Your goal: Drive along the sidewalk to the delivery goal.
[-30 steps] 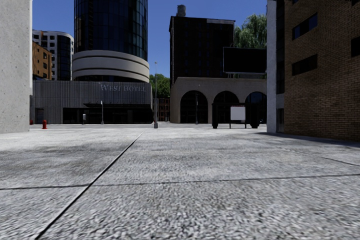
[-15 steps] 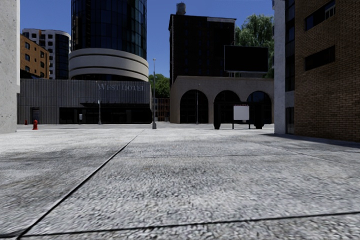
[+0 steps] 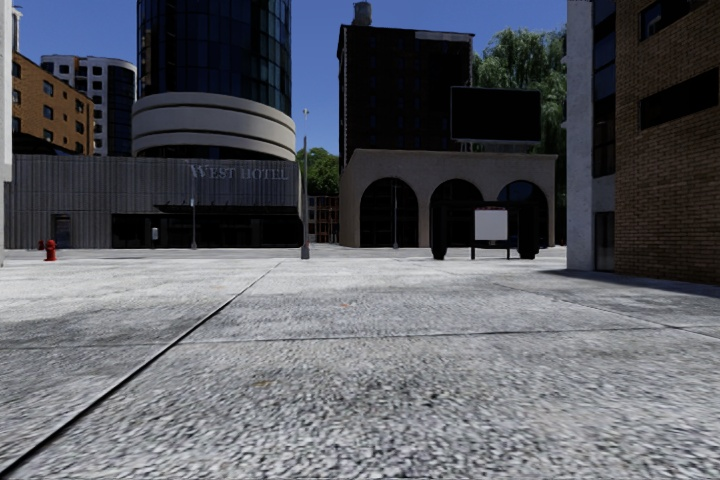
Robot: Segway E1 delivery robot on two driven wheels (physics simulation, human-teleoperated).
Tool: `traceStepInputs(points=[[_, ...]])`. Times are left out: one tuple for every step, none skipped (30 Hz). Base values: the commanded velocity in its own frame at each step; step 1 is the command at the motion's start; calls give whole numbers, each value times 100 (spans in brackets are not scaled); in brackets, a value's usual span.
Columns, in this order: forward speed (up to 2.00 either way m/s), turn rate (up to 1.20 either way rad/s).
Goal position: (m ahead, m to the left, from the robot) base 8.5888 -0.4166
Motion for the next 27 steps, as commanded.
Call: traceStepInputs(points=[[200, 0], [200, 0], [200, 0], [200, 0], [200, 0], [200, 0], [200, 0], [200, 0], [200, 0], [200, 0], [200, 0], [200, 0], [200, 0], [200, 0], [200, 0], [200, 0], [200, 0], [200, 0], [200, 0], [200, 0], [200, 0], [200, 0], [200, 0], [200, 0], [200, 0], [200, 0], [200, 0]])
